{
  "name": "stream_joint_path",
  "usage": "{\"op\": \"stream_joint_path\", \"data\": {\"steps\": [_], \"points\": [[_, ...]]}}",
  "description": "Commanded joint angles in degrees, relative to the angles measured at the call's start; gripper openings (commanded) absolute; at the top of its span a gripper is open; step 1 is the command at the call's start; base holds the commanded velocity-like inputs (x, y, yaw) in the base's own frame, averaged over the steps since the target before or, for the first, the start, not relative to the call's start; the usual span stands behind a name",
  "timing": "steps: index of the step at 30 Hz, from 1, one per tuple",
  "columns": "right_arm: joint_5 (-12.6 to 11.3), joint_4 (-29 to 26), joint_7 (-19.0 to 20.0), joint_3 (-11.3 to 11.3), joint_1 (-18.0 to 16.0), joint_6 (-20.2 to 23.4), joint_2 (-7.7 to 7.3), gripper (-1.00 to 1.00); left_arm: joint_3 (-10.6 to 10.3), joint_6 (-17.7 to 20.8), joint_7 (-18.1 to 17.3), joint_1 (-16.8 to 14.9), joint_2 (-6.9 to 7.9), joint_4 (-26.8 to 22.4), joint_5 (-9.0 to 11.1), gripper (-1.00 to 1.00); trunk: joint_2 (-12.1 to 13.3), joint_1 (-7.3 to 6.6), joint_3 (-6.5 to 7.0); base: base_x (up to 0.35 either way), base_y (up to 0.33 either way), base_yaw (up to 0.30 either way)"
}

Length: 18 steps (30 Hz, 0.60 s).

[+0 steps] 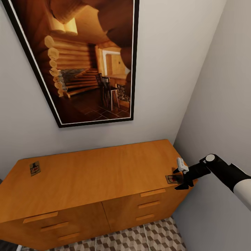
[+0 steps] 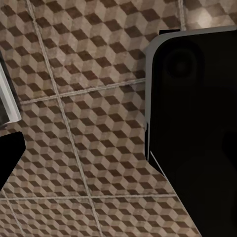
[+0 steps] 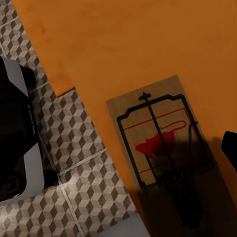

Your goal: Take the four mousetraps from the cabinet in the bathroom and place them on the bathroom floor. Make sure all four end up on the same floor surface, and ensure that at least two of them are either under or directly next to the same bathroom sink.

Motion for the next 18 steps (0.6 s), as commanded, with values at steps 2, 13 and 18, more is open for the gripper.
{"op": "stream_joint_path", "data": {"steps": [2,13,18], "points": [[0.0,-0.1,0.0,0.2,-0.1,0.1,-0.09,1.0,-0.5,-0.4,0.0,-0.1,-0.03,0.2,0.5,1.0,-0.1,0.03,-0.11,0.0,0.0,0.0],[0.1,-0.1,-0.1,0.1,-0.1,0.0,-0.21,1.0,-0.5,-0.4,0.0,-0.1,-0.03,0.2,0.5,1.0,-0.1,0.03,-0.11,0.0,0.0,0.0],[0.2,-0.1,-0.2,0.1,-0.1,-0.4,-0.22,1.0,-0.5,-0.4,0.0,-0.1,-0.03,0.2,0.5,1.0,-0.1,0.03,-0.11,0.0,0.0,0.0]]}}
